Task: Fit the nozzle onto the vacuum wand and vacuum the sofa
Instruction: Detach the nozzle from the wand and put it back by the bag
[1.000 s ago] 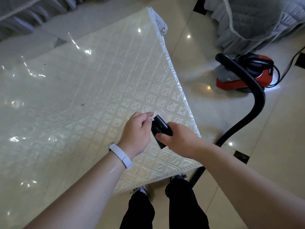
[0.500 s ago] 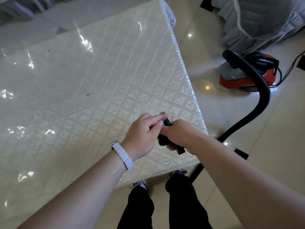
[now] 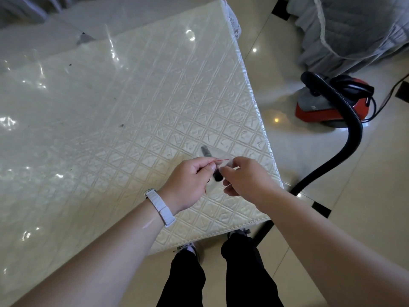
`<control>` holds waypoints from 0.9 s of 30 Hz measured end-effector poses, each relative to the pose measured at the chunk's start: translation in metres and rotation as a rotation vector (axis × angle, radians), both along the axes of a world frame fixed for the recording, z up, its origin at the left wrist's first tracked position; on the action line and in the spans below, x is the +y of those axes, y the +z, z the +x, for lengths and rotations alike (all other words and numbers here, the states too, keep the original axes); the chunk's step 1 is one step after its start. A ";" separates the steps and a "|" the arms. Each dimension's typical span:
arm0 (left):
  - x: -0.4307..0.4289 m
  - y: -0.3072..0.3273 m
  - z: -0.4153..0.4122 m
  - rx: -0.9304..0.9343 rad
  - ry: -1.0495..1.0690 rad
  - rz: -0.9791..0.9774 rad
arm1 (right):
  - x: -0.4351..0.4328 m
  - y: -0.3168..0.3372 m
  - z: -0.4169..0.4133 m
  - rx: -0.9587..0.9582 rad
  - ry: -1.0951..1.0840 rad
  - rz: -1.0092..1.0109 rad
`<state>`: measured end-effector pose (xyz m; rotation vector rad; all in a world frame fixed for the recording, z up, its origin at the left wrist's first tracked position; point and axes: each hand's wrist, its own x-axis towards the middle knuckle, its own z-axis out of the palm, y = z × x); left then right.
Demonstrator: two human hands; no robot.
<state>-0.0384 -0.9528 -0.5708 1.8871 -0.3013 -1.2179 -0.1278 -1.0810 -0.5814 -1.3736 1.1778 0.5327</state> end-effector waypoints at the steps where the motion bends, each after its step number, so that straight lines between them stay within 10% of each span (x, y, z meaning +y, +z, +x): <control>1: 0.001 -0.001 0.000 -0.002 -0.008 0.004 | 0.001 0.001 0.000 -0.002 0.058 -0.053; 9: 0.016 -0.007 0.002 -0.472 -0.322 0.183 | 0.003 0.006 -0.001 0.038 0.185 -0.239; 20: 0.041 -0.009 -0.012 -0.521 -0.469 0.374 | 0.006 0.015 -0.005 -0.122 0.764 -0.699; 27: 0.047 -0.006 -0.008 -0.434 -0.333 0.357 | 0.004 0.016 0.001 -0.264 0.411 -0.538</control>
